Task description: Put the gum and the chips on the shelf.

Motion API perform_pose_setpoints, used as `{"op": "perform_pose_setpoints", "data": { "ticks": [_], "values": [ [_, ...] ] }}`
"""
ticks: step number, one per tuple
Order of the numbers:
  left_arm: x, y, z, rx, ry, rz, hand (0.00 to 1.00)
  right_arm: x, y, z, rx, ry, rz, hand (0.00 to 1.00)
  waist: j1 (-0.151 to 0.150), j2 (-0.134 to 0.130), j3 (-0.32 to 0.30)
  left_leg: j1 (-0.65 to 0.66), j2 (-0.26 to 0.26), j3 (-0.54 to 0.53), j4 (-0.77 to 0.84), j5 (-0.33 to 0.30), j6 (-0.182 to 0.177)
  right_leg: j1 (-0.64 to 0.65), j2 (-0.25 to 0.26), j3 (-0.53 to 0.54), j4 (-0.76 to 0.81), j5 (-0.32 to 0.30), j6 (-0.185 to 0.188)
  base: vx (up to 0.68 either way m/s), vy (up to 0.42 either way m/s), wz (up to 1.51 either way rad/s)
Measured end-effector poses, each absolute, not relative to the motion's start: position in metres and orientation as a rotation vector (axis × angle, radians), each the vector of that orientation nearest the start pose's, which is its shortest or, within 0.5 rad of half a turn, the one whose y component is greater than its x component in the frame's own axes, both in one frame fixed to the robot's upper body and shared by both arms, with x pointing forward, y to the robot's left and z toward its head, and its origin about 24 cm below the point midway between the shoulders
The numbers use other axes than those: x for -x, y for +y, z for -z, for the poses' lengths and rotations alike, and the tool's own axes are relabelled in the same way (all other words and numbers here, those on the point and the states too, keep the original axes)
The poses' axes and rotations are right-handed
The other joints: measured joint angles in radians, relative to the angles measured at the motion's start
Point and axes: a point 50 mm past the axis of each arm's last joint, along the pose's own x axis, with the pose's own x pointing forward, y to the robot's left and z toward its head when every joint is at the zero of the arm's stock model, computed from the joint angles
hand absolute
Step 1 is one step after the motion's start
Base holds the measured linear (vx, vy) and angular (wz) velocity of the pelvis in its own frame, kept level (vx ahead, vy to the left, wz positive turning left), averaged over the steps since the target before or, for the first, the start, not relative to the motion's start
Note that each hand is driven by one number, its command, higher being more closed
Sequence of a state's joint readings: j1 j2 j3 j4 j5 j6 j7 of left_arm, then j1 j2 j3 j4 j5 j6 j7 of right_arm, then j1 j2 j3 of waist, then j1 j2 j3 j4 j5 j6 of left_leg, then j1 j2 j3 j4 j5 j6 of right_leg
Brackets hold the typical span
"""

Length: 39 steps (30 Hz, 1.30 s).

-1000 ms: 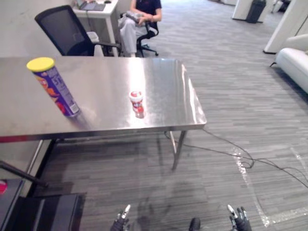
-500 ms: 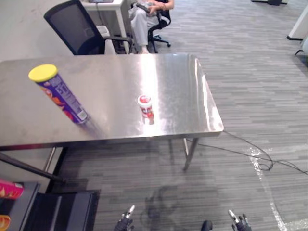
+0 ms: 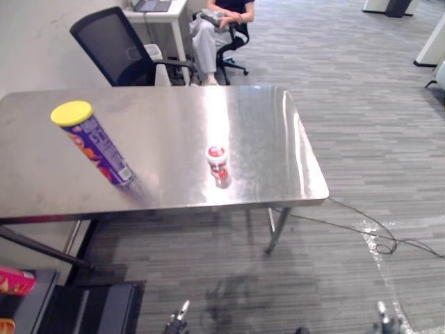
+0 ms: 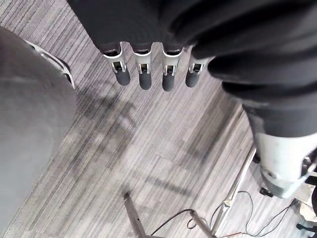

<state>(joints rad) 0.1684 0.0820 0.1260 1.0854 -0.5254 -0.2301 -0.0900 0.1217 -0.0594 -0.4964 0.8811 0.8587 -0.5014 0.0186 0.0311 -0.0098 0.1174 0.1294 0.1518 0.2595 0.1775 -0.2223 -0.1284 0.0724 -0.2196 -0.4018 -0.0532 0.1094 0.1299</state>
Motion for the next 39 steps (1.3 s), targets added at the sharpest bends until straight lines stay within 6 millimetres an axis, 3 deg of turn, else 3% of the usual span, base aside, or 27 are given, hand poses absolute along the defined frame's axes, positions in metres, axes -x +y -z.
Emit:
{"op": "perform_pose_setpoints", "data": {
  "ticks": [2, 3, 5, 8, 14, 23, 34, 39],
  "values": [
    [-0.059, 0.209, 0.160, 0.426, 0.919, -0.488, 0.00, -0.124, -0.307, 0.077, -0.584, 0.067, 1.019, 0.00, 0.000, -0.001, -0.001, -0.005, -0.001, 0.000, -0.002, 0.000, 0.000, -0.005, -0.001, -0.001, 0.001, 0.000, 0.000, -0.05, -0.018, 0.01],
    [-0.058, 0.210, 0.160, 0.425, 0.922, -0.490, 0.00, -0.132, -0.310, 0.067, -0.558, 0.027, 0.994, 0.00, 0.001, -0.003, -0.002, -0.008, -0.001, 0.000, -0.003, 0.000, 0.000, -0.010, -0.001, -0.001, 0.001, 0.000, 0.000, -0.07, -0.028, -0.01],
    [-0.056, 0.210, 0.159, 0.423, 0.923, -0.483, 0.00, -0.166, -0.316, 0.024, -0.454, -0.123, 0.851, 0.00, 0.001, -0.004, -0.002, -0.030, -0.001, -0.004, -0.009, 0.001, 0.002, -0.032, 0.000, -0.003, 0.001, 0.000, 0.000, -0.10, -0.046, 0.05],
    [-0.057, 0.210, 0.157, 0.397, 0.923, -0.451, 0.00, -0.188, -0.312, -0.003, -0.401, -0.211, 0.751, 0.00, 0.001, -0.005, -0.003, -0.053, -0.001, -0.027, -0.019, 0.005, 0.007, -0.046, 0.001, -0.012, 0.000, 0.000, 0.000, -0.08, -0.038, 0.17],
    [-0.053, 0.213, 0.156, 0.373, 0.937, -0.436, 0.00, -0.216, -0.286, -0.035, -0.258, -0.263, 0.443, 0.00, -0.002, -0.009, -0.006, -0.078, -0.003, -0.055, -0.026, 0.006, 0.008, -0.051, 0.001, -0.030, -0.013, 0.000, 0.000, -0.08, -0.029, 0.12],
    [-0.041, 0.217, 0.156, 0.356, 0.957, -0.448, 0.00, -0.240, -0.258, -0.085, 0.011, -0.339, 0.073, 0.00, 0.001, -0.022, -0.008, -0.092, -0.007, -0.091, -0.075, 0.041, 0.007, -0.053, 0.009, -0.061, -0.036, 0.014, 0.011, -0.07, -0.032, 0.12],
    [-0.042, 0.218, 0.156, 0.351, 0.954, -0.443, 0.00, -0.273, -0.231, -0.114, 0.067, -0.358, -0.127, 0.00, 0.003, -0.027, -0.005, -0.109, -0.011, -0.139, -0.086, 0.056, 0.008, -0.051, 0.008, -0.094, -0.037, 0.016, 0.013, -0.01, -0.012, 0.09],
    [-0.044, 0.218, 0.155, 0.332, 0.954, -0.425, 0.00, -0.296, -0.222, -0.117, 0.083, -0.318, -0.170, 0.00, 0.019, -0.029, -0.004, -0.111, -0.015, -0.166, -0.071, 0.058, 0.009, -0.030, 0.005, -0.116, -0.039, 0.017, 0.012, 0.02, 0.000, 0.16]
  ]
}}
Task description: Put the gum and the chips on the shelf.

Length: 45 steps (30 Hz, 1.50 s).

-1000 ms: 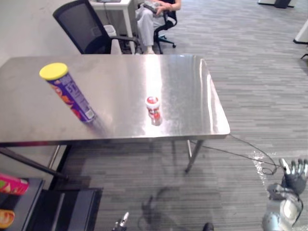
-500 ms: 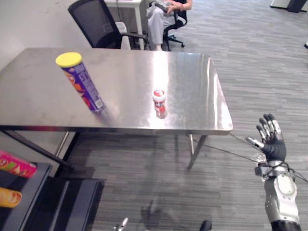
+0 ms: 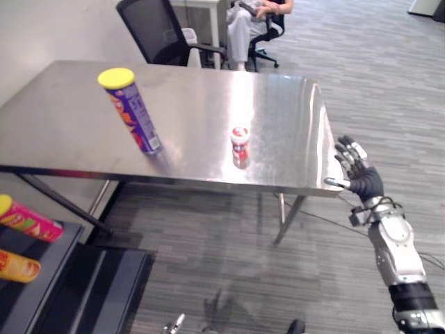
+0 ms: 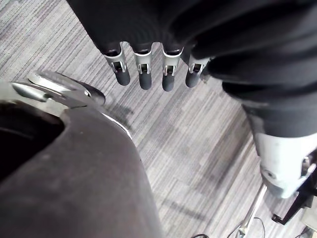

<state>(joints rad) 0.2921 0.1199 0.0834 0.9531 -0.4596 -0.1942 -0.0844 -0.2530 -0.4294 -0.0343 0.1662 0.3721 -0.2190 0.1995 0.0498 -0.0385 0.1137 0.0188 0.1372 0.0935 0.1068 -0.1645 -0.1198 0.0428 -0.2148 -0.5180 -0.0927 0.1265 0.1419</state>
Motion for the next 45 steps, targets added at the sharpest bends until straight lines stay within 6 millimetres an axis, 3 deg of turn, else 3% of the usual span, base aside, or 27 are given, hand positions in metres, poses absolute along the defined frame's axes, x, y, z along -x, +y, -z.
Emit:
{"op": "perform_pose_setpoints", "data": {
  "ticks": [12, 17, 19, 25, 28, 35, 45],
  "values": [
    [-0.046, 0.216, 0.154, 0.328, 0.946, -0.407, 0.00, -0.339, -0.209, -0.138, 0.103, -0.313, -0.173, 0.00, 0.061, 0.005, 0.059, -0.036, -0.013, -0.068, 0.018, 0.015, 0.003, 0.015, -0.010, -0.056, 0.000, 0.002, -0.003, -0.03, -0.004, 0.15],
    [-0.051, 0.215, 0.152, 0.327, 0.928, -0.387, 0.00, -0.355, -0.210, -0.153, 0.134, -0.321, -0.145, 0.00, 0.074, 0.006, 0.095, -0.052, -0.020, -0.094, 0.019, 0.030, 0.004, 0.016, -0.014, -0.080, 0.000, 0.008, -0.005, -0.04, -0.009, 0.15],
    [-0.052, 0.213, 0.152, 0.326, 0.927, -0.374, 0.00, -0.360, -0.208, -0.161, 0.154, -0.327, -0.140, 0.00, 0.092, 0.009, 0.114, -0.056, -0.021, -0.102, 0.019, 0.034, 0.005, 0.016, -0.014, -0.084, 0.001, 0.010, -0.007, -0.04, -0.009, 0.07],
    [-0.058, 0.213, 0.150, 0.324, 0.905, -0.354, 0.00, -0.375, -0.203, -0.187, 0.175, -0.361, -0.124, 0.00, 0.099, 0.015, 0.165, -0.098, -0.026, -0.128, 0.031, 0.048, 0.005, -0.007, -0.019, -0.104, 0.015, 0.013, -0.011, -0.05, -0.007, 0.13],
    [-0.066, 0.212, 0.148, 0.330, 0.881, -0.330, 0.00, -0.379, -0.205, -0.213, 0.218, -0.419, -0.110, 0.00, 0.119, 0.026, 0.199, -0.124, -0.024, -0.132, 0.041, 0.055, 0.005, -0.033, -0.020, -0.102, 0.031, 0.013, -0.011, -0.05, -0.009, 0.03],
    [-0.072, 0.210, 0.146, 0.334, 0.859, -0.303, 0.00, -0.386, -0.199, -0.240, 0.247, -0.474, -0.091, 0.00, 0.145, 0.029, 0.221, -0.148, -0.017, -0.136, 0.054, 0.058, 0.005, -0.061, -0.021, -0.095, 0.058, 0.005, -0.021, -0.01, -0.007, 0.00],
    [-0.081, 0.212, 0.143, 0.312, 0.842, -0.260, 0.00, -0.392, -0.198, -0.255, 0.266, -0.481, -0.062, 0.00, 0.159, 0.022, 0.258, -0.160, -0.010, -0.137, 0.047, 0.073, 0.003, -0.082, -0.020, -0.089, 0.077, 0.001, -0.027, -0.01, -0.004, 0.00]
  ]
}}
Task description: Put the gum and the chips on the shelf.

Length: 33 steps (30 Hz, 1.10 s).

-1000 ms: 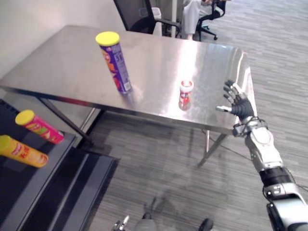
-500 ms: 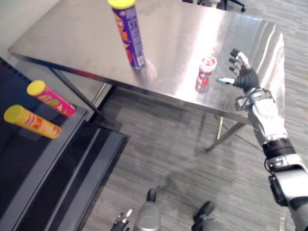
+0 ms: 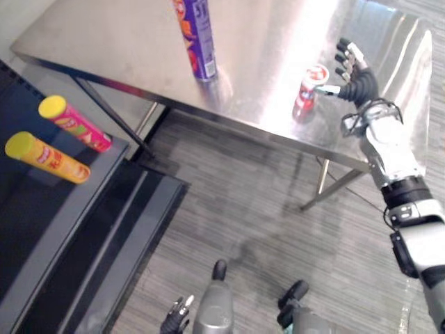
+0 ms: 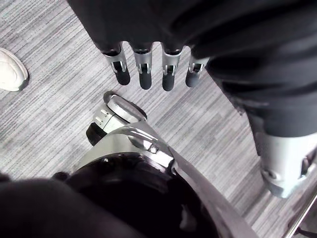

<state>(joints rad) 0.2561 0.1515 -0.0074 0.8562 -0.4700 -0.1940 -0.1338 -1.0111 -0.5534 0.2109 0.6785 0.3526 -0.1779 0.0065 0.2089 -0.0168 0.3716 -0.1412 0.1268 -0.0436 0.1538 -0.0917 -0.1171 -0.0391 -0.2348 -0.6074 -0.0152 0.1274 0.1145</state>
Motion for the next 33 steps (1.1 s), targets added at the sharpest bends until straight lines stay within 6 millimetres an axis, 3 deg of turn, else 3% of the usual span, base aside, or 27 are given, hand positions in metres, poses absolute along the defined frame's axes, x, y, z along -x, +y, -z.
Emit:
{"op": "perform_pose_setpoints", "data": {
  "ticks": [6, 18, 33],
  "values": [
    [-0.086, 0.212, 0.142, 0.326, 0.829, -0.257, 0.00, -0.394, -0.205, -0.255, 0.272, -0.462, -0.037, 0.00, 0.016, -0.003, 0.002, -0.015, 0.003, 0.000, -0.011, 0.013, -0.002, -0.025, 0.001, 0.011, 0.013, -0.001, -0.002, 0.00, 0.000, 0.00],
    [-0.090, 0.211, 0.141, 0.325, 0.811, -0.250, 0.00, -0.397, -0.213, -0.245, 0.271, -0.414, -0.009, 0.00, 0.017, -0.005, 0.037, -0.014, 0.007, -0.002, -0.046, 0.049, -0.005, -0.045, -0.001, 0.022, 0.031, -0.005, -0.007, -0.02, -0.008, 0.01],
    [-0.094, 0.210, 0.139, 0.323, 0.794, -0.232, 0.00, -0.398, -0.209, -0.260, 0.269, -0.451, -0.008, 0.00, 0.016, -0.001, 0.061, -0.031, 0.007, -0.022, -0.049, 0.064, -0.007, -0.062, -0.004, 0.026, 0.053, -0.009, -0.013, 0.00, -0.002, 0.03]
  ]
}}
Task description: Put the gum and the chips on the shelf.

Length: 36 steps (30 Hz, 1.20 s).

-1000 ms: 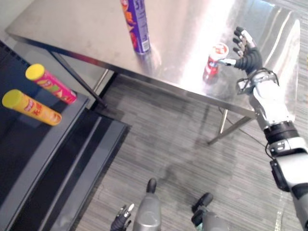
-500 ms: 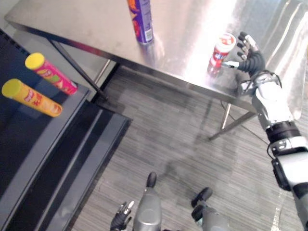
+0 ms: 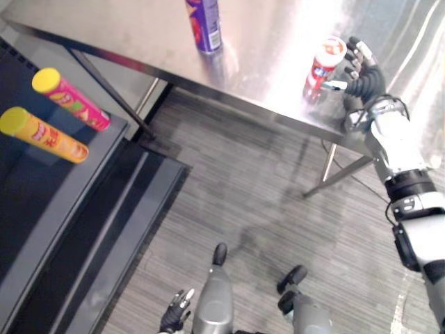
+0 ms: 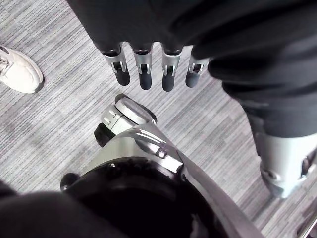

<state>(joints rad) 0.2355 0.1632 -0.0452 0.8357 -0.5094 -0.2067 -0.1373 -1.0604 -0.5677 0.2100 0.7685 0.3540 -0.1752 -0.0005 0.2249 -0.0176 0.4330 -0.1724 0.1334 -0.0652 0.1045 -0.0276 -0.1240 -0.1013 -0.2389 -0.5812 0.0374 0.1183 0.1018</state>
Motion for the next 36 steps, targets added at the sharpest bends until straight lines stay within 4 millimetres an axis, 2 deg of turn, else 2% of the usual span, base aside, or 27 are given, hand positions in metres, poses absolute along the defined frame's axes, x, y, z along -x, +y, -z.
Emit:
{"op": "perform_pose_setpoints", "data": {
  "ticks": [17, 24, 31, 32, 36],
  "values": [
    [-0.095, 0.210, 0.138, 0.302, 0.794, -0.205, 0.00, -0.399, -0.211, -0.261, 0.268, -0.446, 0.005, 0.00, 0.006, 0.006, 0.006, -0.001, -0.003, -0.024, -0.035, 0.039, -0.002, -0.015, -0.013, -0.008, 0.040, -0.017, -0.001, -0.02, -0.007, 0.03],
    [-0.097, 0.210, 0.137, 0.303, 0.786, -0.201, 0.00, -0.399, -0.212, -0.263, 0.269, -0.450, 0.010, 0.00, 0.025, 0.008, 0.008, -0.002, -0.004, -0.032, -0.057, 0.059, -0.002, -0.029, -0.026, -0.020, 0.076, -0.035, 0.000, -0.02, -0.014, 0.07],
    [-0.098, 0.210, 0.136, 0.303, 0.781, -0.196, 0.00, -0.399, -0.208, -0.279, 0.265, -0.495, 0.011, 0.00, 0.026, 0.008, 0.020, -0.001, -0.008, -0.033, -0.067, 0.068, -0.002, -0.036, -0.035, -0.020, 0.091, -0.039, 0.002, -0.01, -0.001, 0.01],
    [-0.098, 0.210, 0.136, 0.303, 0.779, -0.195, 0.00, -0.399, -0.207, -0.280, 0.264, -0.498, 0.011, 1.00, 0.026, 0.008, 0.023, -0.001, -0.008, -0.034, -0.067, 0.068, -0.002, -0.036, -0.036, -0.020, 0.095, -0.041, 0.002, 0.00, 0.000, 0.00],
    [-0.098, 0.210, 0.136, 0.302, 0.776, -0.194, 0.00, -0.399, -0.207, -0.280, 0.263, -0.500, 0.014, 1.00, 0.027, 0.008, 0.027, 0.000, -0.009, -0.039, -0.067, 0.070, -0.002, -0.039, -0.041, -0.023, 0.109, -0.049, 0.001, -0.01, -0.014, 0.03]
  ]
}}
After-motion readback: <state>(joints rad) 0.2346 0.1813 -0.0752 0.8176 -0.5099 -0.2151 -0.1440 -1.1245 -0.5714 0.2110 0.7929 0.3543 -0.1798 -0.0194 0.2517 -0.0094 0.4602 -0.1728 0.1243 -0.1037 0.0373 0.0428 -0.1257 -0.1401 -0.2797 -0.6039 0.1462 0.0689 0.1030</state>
